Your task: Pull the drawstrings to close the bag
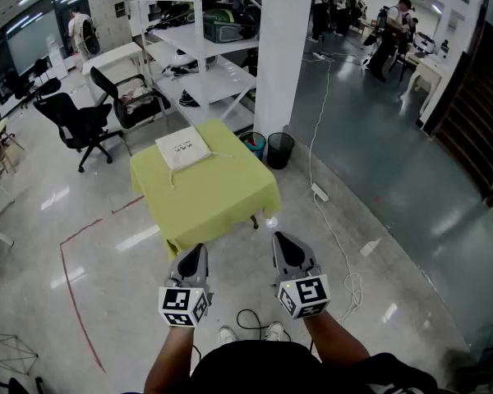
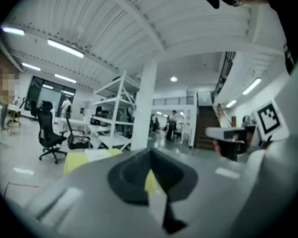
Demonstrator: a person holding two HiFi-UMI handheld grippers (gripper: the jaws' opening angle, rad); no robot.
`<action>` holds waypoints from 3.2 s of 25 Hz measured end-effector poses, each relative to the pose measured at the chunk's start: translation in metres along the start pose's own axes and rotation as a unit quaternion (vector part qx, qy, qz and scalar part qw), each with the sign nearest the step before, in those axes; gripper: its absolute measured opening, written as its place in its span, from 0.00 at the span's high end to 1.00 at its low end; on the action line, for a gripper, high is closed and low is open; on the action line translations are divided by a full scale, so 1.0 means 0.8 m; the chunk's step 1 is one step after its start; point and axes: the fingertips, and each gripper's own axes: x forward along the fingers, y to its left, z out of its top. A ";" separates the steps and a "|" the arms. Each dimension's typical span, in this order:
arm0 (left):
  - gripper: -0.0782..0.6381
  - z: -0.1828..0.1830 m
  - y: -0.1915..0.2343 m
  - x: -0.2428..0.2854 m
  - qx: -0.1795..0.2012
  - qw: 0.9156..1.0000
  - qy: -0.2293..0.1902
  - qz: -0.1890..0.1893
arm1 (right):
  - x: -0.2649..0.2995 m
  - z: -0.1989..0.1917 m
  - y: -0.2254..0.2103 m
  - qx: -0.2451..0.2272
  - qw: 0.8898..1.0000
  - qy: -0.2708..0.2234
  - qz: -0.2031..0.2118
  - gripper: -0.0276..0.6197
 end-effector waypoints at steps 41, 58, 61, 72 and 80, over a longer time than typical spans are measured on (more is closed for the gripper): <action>0.89 -0.058 0.088 0.094 0.022 0.997 0.069 0.034 | 0.140 -0.092 -0.039 0.040 0.997 0.063 0.030 0.95; 0.89 -0.064 0.113 0.208 0.018 0.985 0.105 0.139 | 0.257 -0.111 -0.148 0.020 0.991 0.070 0.109 0.95; 0.89 -0.065 0.109 0.213 0.014 0.984 0.108 0.143 | 0.259 -0.112 -0.155 0.026 0.991 0.072 0.113 0.95; 0.89 -0.071 0.144 0.240 0.007 0.982 0.099 0.159 | 0.306 -0.104 -0.143 -0.004 0.986 0.076 0.151 0.95; 0.89 -0.063 0.208 0.281 -0.009 0.982 0.093 0.166 | 0.392 -0.081 -0.121 -0.099 0.980 0.056 0.163 0.95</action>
